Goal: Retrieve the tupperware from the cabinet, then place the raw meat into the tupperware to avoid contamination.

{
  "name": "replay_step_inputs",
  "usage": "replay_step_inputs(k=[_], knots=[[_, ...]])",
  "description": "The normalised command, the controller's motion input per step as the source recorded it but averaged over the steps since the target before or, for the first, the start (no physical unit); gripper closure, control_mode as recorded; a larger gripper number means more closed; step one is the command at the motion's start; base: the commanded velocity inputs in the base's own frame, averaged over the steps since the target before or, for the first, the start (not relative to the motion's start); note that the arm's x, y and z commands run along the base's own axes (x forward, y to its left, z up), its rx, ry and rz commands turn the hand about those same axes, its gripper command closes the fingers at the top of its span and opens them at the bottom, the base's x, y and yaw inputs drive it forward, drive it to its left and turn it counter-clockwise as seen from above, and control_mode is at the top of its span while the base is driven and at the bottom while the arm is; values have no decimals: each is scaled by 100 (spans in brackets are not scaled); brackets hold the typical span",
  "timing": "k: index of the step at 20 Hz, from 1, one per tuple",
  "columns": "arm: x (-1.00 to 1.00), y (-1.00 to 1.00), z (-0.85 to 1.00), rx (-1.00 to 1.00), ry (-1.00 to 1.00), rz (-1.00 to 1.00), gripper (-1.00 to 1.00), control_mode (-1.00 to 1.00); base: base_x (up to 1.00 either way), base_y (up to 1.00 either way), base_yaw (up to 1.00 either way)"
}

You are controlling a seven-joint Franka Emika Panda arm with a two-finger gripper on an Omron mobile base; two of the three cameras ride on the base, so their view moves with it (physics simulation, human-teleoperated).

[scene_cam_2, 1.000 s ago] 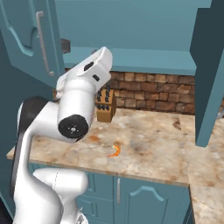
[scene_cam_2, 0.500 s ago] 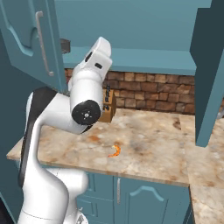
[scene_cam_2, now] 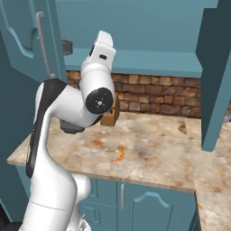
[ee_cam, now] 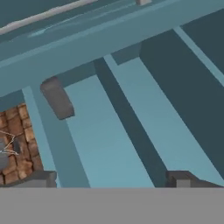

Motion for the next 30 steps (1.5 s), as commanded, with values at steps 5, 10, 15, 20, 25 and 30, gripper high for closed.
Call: replay_step_inputs(k=[5,10,15,20,25,30], knots=[[6,13,7,-6,0,8,-100,-100,0,0,0],[2,20,3,-5,0,9,-100,-100,0,0,0],[17,18,-1,-3,0,2,-100,-100,0,0,0],[23,11,0,0,0,0,-100,-100,0,0,0],[25,13,-2,0,0,2,-100,-100,0,0,0],[8,3,0,0,0,9,-100,-100,0,0,0]])
